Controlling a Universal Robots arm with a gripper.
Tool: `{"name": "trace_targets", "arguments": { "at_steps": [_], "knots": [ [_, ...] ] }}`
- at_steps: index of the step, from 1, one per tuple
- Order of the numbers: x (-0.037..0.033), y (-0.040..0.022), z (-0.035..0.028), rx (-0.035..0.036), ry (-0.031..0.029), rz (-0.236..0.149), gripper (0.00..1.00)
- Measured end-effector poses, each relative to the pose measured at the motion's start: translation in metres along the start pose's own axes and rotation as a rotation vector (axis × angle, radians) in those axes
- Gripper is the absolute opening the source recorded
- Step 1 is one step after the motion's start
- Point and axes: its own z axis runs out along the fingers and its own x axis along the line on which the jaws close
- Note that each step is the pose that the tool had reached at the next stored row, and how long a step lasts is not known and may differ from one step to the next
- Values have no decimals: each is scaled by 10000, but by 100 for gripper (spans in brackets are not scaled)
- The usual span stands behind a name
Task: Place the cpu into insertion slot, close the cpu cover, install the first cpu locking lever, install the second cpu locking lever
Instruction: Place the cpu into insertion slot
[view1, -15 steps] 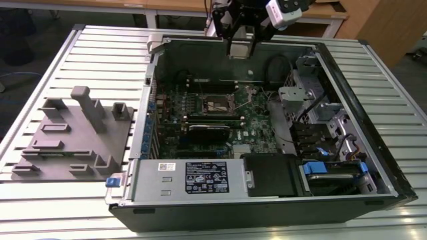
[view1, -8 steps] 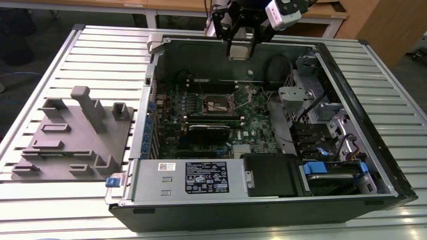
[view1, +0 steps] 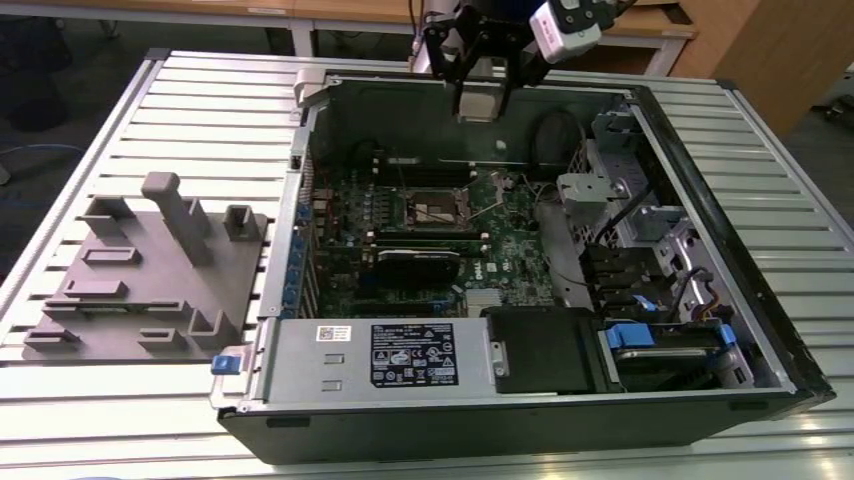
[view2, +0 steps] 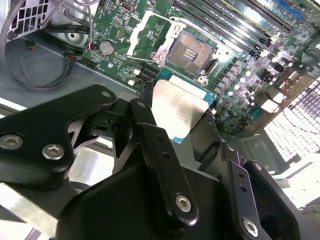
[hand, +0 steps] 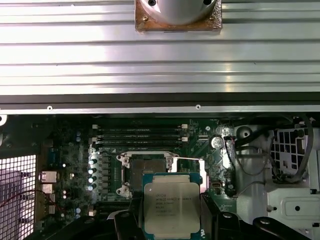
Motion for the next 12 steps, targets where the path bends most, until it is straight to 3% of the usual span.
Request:
{"name": "trace_targets", "arguments": {
  "at_steps": [12],
  "knots": [
    [-1,-3,34,0,0,1,54]
  ]
}}
